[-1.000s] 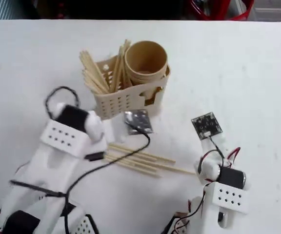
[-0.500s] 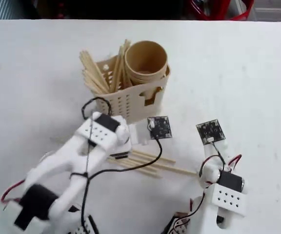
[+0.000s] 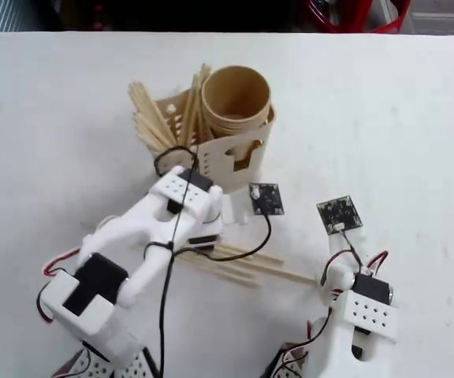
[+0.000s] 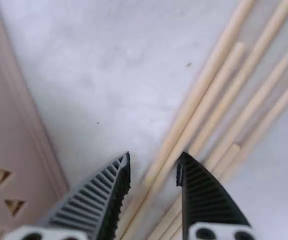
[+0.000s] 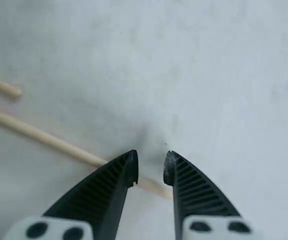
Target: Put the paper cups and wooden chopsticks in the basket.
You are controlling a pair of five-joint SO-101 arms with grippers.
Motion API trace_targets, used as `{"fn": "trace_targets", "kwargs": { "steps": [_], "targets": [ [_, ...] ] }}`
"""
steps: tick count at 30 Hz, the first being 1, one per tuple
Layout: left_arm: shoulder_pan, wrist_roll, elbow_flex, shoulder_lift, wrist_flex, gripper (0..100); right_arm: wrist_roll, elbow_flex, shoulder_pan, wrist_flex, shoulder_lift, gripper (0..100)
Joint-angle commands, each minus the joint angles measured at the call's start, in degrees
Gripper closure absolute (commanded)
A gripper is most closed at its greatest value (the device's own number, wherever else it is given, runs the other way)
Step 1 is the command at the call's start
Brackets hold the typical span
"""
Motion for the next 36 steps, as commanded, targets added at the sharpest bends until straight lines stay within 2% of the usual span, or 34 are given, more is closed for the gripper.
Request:
{"fn": "trace_targets", "kwargs": {
  "steps": [1, 3, 12, 16, 26, 30, 36],
  "targets": [
    [2.24, -0.18, -3.87, 1.1, -0.62, 84, -0.26, -0.26, 0.31, -0.75, 0.22, 90.2],
    [2.95, 0.53, -4.04, 1.1, -1.23, 84, -0.26, -0.26, 0.31, -0.84, 0.22, 90.2],
    [3.82, 14.95, -6.51, 1.27, -5.63, 84, -0.26, -0.26, 0.31, -0.84, 0.22, 90.3],
    [3.56, 22.24, -6.51, 1.27, -5.1, 89, -0.26, -0.26, 0.31, -0.84, 0.22, 90.3],
    [3.91, 22.33, -6.42, 1.36, -5.54, 90, -0.26, -0.26, 0.31, -0.84, 0.22, 90.3],
    [3.91, 22.33, -6.86, 1.19, -5.19, 98, -0.26, -0.26, 0.31, -0.84, 0.22, 90.3],
    [3.91, 22.51, -9.67, -0.84, -2.81, 98, -0.26, -0.26, 0.31, -0.84, 0.22, 90.3]
  ]
}}
